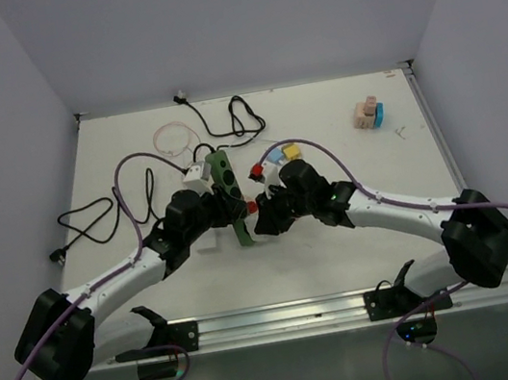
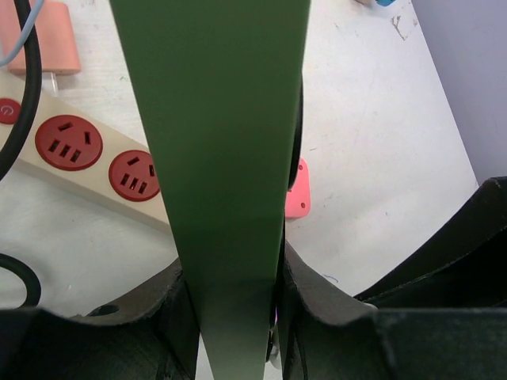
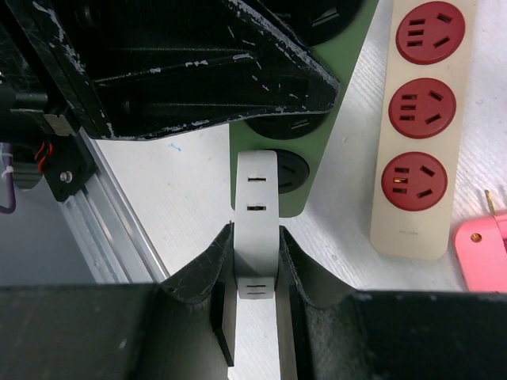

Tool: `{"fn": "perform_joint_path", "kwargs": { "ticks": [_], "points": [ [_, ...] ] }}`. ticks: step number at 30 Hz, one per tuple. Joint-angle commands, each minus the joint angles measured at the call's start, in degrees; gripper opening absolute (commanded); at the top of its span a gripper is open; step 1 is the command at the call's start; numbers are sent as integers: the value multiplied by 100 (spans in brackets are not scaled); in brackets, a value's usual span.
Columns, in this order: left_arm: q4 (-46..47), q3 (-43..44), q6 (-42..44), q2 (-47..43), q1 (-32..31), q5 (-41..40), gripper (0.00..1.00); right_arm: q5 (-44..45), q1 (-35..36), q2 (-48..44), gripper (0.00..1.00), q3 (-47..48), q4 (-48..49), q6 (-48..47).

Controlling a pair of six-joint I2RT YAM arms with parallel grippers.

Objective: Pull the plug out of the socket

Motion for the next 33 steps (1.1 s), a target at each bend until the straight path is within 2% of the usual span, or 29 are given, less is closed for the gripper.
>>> {"fn": "perform_joint_path", "kwargs": {
  "ticks": [1, 13, 19, 25, 29, 33],
  "points": [
    [117, 228, 774, -62, 32, -950, 0, -42, 42, -654, 0, 293, -141, -2],
    [-472, 763, 1398, 105, 41, -2366, 0, 317, 41, -1542, 0, 38, -1476, 218],
    [-754, 1168, 1653, 70, 41, -2630, 0, 608, -29, -2078, 0, 196, -2101, 192],
    [-1105, 1449, 1864, 61, 50, -2930, 0, 573, -275, -2237, 0, 652, -2830, 78],
    [-1000, 1458, 1689, -202, 50, -2508, 0, 713, -450, -2159, 0, 505, -2569, 182],
    [-1053, 1529, 1347, -212, 67, -2061, 0, 398, -1372, -1851, 0, -14, -1638, 674]
  ]
}}
